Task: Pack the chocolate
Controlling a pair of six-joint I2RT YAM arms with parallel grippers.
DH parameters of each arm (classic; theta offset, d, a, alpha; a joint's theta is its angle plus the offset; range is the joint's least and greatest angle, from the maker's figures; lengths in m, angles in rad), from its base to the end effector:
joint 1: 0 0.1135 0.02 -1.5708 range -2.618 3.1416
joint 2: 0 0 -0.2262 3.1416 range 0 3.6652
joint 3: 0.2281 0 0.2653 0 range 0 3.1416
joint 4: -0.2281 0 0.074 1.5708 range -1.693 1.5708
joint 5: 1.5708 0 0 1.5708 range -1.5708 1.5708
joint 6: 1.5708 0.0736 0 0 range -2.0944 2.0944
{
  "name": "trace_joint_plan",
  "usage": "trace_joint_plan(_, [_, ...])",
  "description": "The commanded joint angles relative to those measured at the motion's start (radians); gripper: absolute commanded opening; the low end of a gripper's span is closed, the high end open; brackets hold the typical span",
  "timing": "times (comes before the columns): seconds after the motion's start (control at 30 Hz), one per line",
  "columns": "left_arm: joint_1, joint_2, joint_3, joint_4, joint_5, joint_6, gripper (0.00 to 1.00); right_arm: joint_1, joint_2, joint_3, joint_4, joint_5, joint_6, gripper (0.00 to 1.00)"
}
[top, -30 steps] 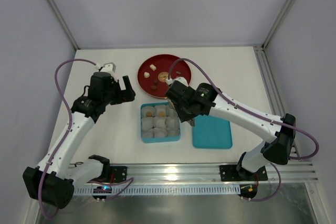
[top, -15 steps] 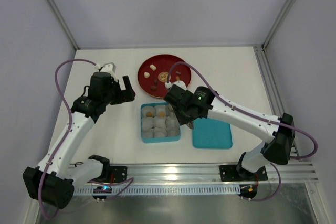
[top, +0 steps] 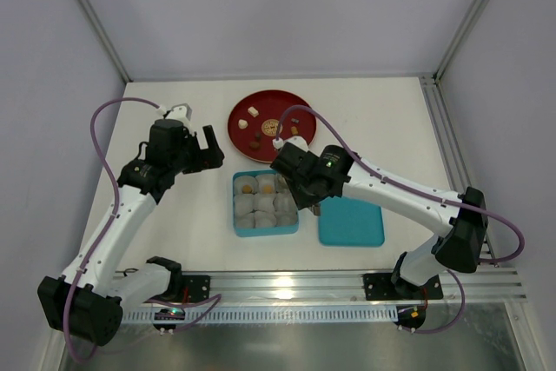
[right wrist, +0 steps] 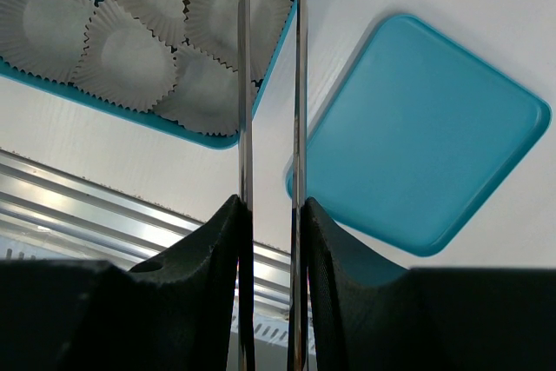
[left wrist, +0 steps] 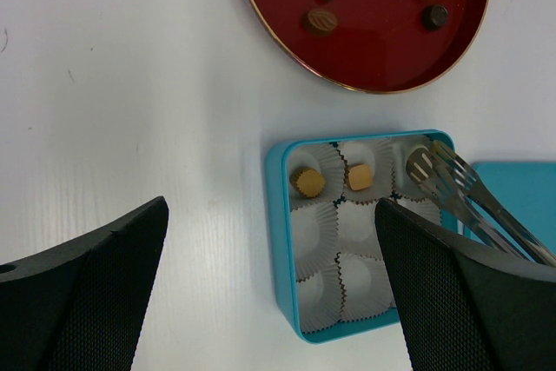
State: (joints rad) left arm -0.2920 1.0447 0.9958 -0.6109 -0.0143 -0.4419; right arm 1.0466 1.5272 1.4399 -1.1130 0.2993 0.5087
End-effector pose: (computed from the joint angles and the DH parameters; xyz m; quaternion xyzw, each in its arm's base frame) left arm 0.2724 -0.0808 0.2659 -0.0704 0.8953 -0.1518 0.4129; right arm 0.1815 0.2706 0.2422 -0.2318 0.9443 0.0234 0.2326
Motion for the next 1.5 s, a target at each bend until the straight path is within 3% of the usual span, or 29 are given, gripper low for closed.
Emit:
trace_joint_plan(0.0, [0.008, -0.011, 0.0, 0.026, 0.011, -0.009, 1.0, 0.007, -0.002, 0.005, 0.03, 0.007, 0.014, 0.33])
trace_joint_plan(0.3, [0.008, -0.015, -0.002, 0.027, 0.011, -0.009, 1.0, 0.007, 0.007, 0.013, 0.03, 0.009, 0.011, 0.38])
trace_joint_plan(1.07, [0.01, -0.017, 0.0, 0.026, 0.011, -0.008, 1.0, 0.009, 0.007, 0.076, -0.001, 0.021, -0.002, 0.38])
trace_joint_plan(1.3, [0.01, -0.015, 0.0, 0.025, 0.011, -0.009, 1.0, 0.004, 0.019, 0.174, -0.024, 0.052, -0.041, 0.39])
trace_joint_plan(1.47, [0.01, -0.015, -0.002, 0.026, 0.011, -0.008, 1.0, -0.043, 0.118, 0.299, -0.024, 0.041, -0.12, 0.39])
